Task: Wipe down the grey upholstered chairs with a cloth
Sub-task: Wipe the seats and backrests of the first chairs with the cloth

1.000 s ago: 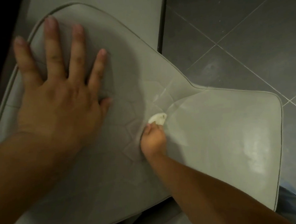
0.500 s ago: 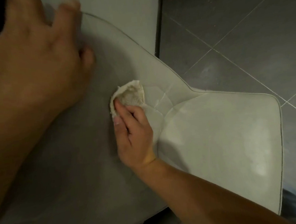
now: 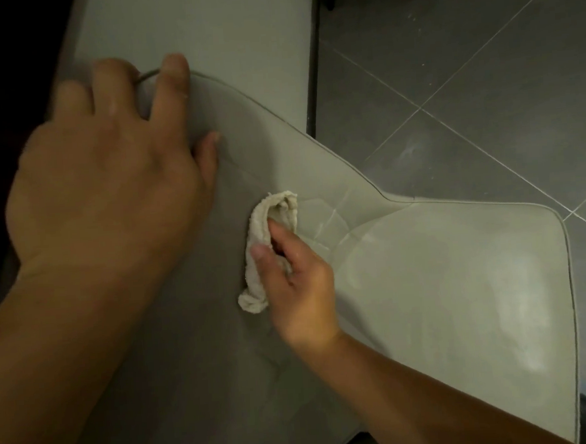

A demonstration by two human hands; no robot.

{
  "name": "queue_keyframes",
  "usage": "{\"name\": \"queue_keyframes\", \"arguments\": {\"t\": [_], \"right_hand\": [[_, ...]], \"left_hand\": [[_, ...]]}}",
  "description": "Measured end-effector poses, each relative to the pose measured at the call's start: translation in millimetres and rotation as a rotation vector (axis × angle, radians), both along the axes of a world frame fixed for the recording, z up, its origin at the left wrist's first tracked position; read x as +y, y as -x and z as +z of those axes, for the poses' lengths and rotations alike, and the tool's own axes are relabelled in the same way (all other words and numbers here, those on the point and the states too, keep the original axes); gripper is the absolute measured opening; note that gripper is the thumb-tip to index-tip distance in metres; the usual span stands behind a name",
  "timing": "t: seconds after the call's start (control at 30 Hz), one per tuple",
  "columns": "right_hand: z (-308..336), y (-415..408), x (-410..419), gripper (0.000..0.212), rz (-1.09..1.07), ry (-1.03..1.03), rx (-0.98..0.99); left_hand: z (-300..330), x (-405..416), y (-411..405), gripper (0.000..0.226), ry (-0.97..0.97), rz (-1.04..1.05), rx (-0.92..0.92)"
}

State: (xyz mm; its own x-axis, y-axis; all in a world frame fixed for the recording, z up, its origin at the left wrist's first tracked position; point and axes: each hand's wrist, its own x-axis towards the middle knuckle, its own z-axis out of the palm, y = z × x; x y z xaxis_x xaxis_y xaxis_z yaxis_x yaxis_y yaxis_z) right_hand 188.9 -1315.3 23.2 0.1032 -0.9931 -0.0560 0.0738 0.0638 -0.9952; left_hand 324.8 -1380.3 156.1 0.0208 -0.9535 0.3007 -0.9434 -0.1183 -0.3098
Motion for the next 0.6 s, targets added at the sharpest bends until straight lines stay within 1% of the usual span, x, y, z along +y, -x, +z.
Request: {"name": "queue_keyframes", "arguments": {"t": [0.03,0.07,0.1,0.13,0.17,0.2,0.27,0.3,0.37,0.47,0.53,0.57,0.6], "right_hand": [[1.8,-1.9,-0.5,0.042,-0.023,0.046,0.078],[-0.9,-3.9,0.8,0.043,-0.037,0.128,0.114],[1.0,-7.4,3.6,0.044,-0.030,0.185,0.137],[1.7,-10.7,7.2,0.045,-0.037,0.245,0.118],[0.7,-13.5,10.7,0.045,-0.046,0.351,0.141],[0.1,-15.5,13.5,0.045,-0.041,0.433,0.137],[1.0,-18.2,14.4,0.041,-0.028,0.518,0.132],[0.2,-21.9,12.3,0.039,-0.032,0.511,0.137],[-3.0,-31.0,6.6,0.037,-0.037,0.472,0.130],[-14.7,-37.6,-2.1,0.043,-0.036,0.475,0.114],[-28.2,-31.2,-8.4,0.047,-0.015,0.479,0.159],[-38.2,-27.3,-9.9,0.049,-0.013,0.432,0.192],[-49.4,-23.7,-8.8,0.049,-0.008,0.339,0.229]], "left_hand": [[0.6,2.8,-2.4,0.055,0.016,-0.033,-0.050],[-0.4,3.0,-3.6,0.055,0.011,-0.032,-0.059],[-2.6,-0.2,-2.4,0.052,-0.008,0.003,-0.023],[-4.3,-4.1,-0.7,0.050,-0.036,0.054,0.042],[-6.1,-7.5,0.8,0.050,-0.056,0.091,0.101],[-5.2,-7.8,1.4,0.051,-0.061,0.094,0.114],[-2.2,-1.0,2.4,0.054,-0.013,0.023,0.014],[-0.3,3.6,3.1,0.055,0.019,-0.010,-0.032],[0.5,7.8,2.5,0.057,0.054,-0.040,-0.054],[-1.7,5.9,-0.4,0.057,0.050,-0.029,-0.027],[-3.4,3.4,-4.1,0.058,0.039,-0.025,0.006],[-5.4,2.0,-5.7,0.058,0.042,-0.022,0.013],[-7.6,0.5,-6.9,0.057,0.048,-0.023,0.010]]}}
